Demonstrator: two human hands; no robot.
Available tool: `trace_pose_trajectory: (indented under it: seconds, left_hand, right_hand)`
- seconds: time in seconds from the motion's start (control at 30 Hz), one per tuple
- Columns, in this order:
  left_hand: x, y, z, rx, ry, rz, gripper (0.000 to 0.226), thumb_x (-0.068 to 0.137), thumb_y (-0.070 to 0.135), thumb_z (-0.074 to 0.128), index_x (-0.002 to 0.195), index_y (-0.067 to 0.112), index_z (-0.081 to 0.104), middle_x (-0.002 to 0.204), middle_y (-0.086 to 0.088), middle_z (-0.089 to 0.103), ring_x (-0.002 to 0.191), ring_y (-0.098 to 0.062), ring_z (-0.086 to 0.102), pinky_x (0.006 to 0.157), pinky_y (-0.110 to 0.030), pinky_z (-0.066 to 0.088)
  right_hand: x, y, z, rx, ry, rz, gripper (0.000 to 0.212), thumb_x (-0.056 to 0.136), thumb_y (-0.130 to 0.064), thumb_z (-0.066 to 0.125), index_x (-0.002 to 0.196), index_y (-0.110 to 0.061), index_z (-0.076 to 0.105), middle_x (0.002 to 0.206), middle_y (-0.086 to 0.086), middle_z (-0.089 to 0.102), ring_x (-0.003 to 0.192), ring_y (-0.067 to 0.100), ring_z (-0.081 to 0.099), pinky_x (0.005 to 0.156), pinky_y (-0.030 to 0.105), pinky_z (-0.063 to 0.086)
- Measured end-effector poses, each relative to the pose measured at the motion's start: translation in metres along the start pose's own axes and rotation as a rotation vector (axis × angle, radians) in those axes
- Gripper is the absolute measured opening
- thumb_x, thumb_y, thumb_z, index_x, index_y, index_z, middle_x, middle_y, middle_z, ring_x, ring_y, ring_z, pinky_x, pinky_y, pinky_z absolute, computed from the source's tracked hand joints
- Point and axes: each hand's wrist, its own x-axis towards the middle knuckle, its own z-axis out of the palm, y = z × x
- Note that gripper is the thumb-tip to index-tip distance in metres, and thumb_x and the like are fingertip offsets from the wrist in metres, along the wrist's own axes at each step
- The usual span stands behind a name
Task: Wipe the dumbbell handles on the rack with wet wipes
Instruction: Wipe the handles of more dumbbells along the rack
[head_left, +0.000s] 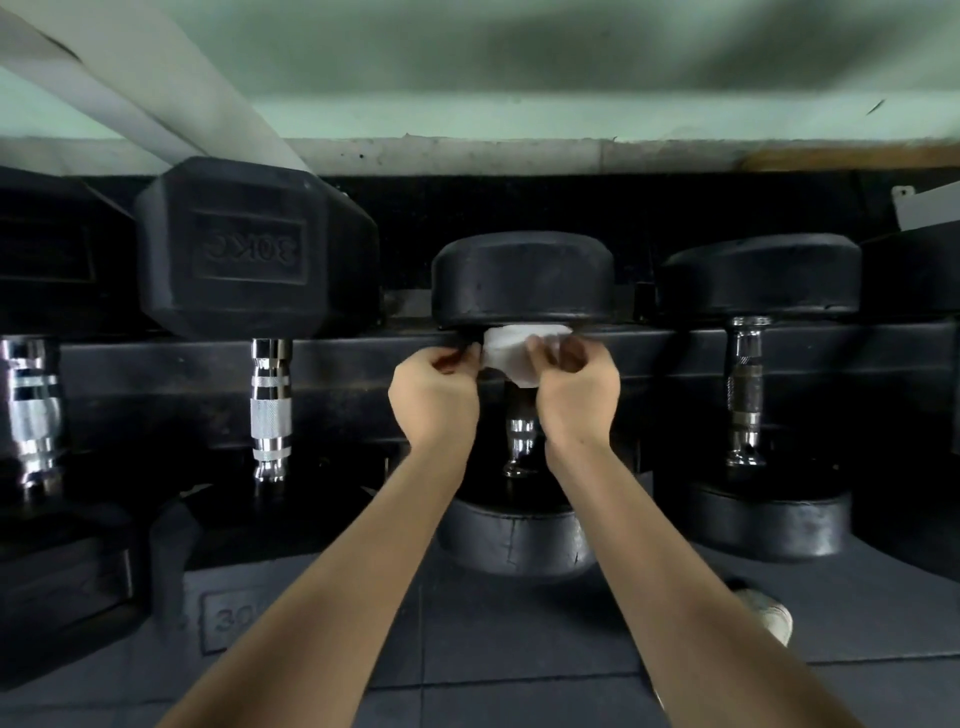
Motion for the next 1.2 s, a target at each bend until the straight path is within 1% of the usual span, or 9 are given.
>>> trace_pose_trajectory:
  seconds: [0.27,0.37,0.43,0.57,0.67,0.8,0.97,1.1,1.2]
  left_hand:
    - [-0.021,0.005,-0.011,-0.159,0.140,0.045,0.022,0.097,0.024,0.048,0.107,0.017,0.066,0.093,0.013,0.063,0.083,0.001,0.057,0.070,-0.003,0.042]
    - [-0.023,0.004,-0.013,-0.052,-0.059,0.178,0.022,0.092,0.027,0.058,0.110,0.018,0.068,0.103,0.010,0.067,0.096,-0.002,0.060,0.087,-0.015,0.045]
    - [-0.019,0.003,-0.008,-0.089,-0.223,0.111,0.030,0.090,0.031,0.061,0.116,0.015,0.066,0.110,0.009,0.067,0.103,-0.004,0.060,0.094,-0.019,0.045]
    - [-0.008,0.001,0.009,-0.303,-0.412,-0.105,0.038,0.089,0.027,0.063,0.121,0.007,0.061,0.107,0.000,0.070,0.096,-0.004,0.065,0.087,-0.016,0.049]
    - [-0.006,0.002,0.017,-0.389,-0.408,-0.116,0.034,0.090,0.021,0.062,0.119,0.004,0.061,0.089,0.010,0.067,0.071,0.010,0.064,0.066,-0.004,0.046]
    - [-0.008,-0.003,0.014,-0.285,-0.403,-0.015,0.027,0.089,0.025,0.063,0.112,0.012,0.065,0.080,0.018,0.064,0.070,0.012,0.063,0.066,-0.003,0.045]
    - [-0.014,-0.022,0.003,-0.010,-0.455,0.017,0.030,0.084,0.034,0.067,0.108,0.016,0.070,0.089,0.008,0.070,0.082,0.001,0.062,0.073,-0.008,0.046]
    - [-0.002,-0.008,0.003,-0.047,-0.482,-0.070,0.034,0.084,0.034,0.067,0.109,0.012,0.069,0.081,0.010,0.065,0.086,-0.006,0.063,0.066,-0.010,0.046]
    - [0.001,-0.014,-0.001,0.000,-0.567,-0.048,0.038,0.083,0.035,0.068,0.114,0.013,0.066,0.095,0.008,0.067,0.091,-0.004,0.059,0.072,-0.011,0.043]
  right_hand:
    - [0.001,0.003,0.021,0.017,-0.041,0.026,0.018,0.083,-0.022,0.070,0.088,-0.005,0.070,0.086,0.007,0.071,0.083,0.021,0.066,0.078,0.034,0.054]
    - [0.001,0.001,0.012,0.169,-0.096,0.107,0.012,0.082,-0.013,0.072,0.072,-0.010,0.065,0.073,0.000,0.066,0.065,0.006,0.061,0.067,0.017,0.051]
    - [0.001,0.001,0.004,0.268,-0.163,0.180,0.008,0.082,-0.012,0.072,0.078,-0.013,0.065,0.078,0.000,0.069,0.071,0.008,0.065,0.073,0.019,0.054]
    - [0.012,0.003,-0.005,0.363,-0.287,0.281,0.007,0.082,-0.015,0.071,0.087,-0.010,0.070,0.088,0.009,0.072,0.083,0.021,0.070,0.084,0.033,0.056]
    - [0.015,0.005,-0.005,0.396,-0.332,0.278,0.023,0.082,-0.019,0.069,0.100,-0.004,0.070,0.100,0.014,0.072,0.096,0.025,0.069,0.091,0.035,0.053]
    - [0.009,0.011,-0.009,0.225,-0.281,0.124,0.017,0.089,-0.020,0.064,0.092,-0.005,0.071,0.084,0.003,0.072,0.075,0.006,0.068,0.073,0.018,0.054]
    - [0.001,0.022,-0.026,-0.093,-0.338,0.039,0.019,0.088,-0.023,0.065,0.075,-0.010,0.071,0.073,0.004,0.069,0.072,0.010,0.060,0.066,0.020,0.048]
    - [0.017,0.004,-0.021,-0.115,-0.378,0.036,0.018,0.082,-0.026,0.071,0.078,-0.009,0.074,0.080,0.010,0.073,0.071,0.011,0.062,0.068,0.025,0.049]
    - [0.015,0.012,-0.027,-0.216,-0.423,0.036,0.034,0.084,-0.031,0.069,0.082,0.004,0.070,0.068,0.012,0.061,0.066,0.015,0.052,0.062,0.030,0.040]
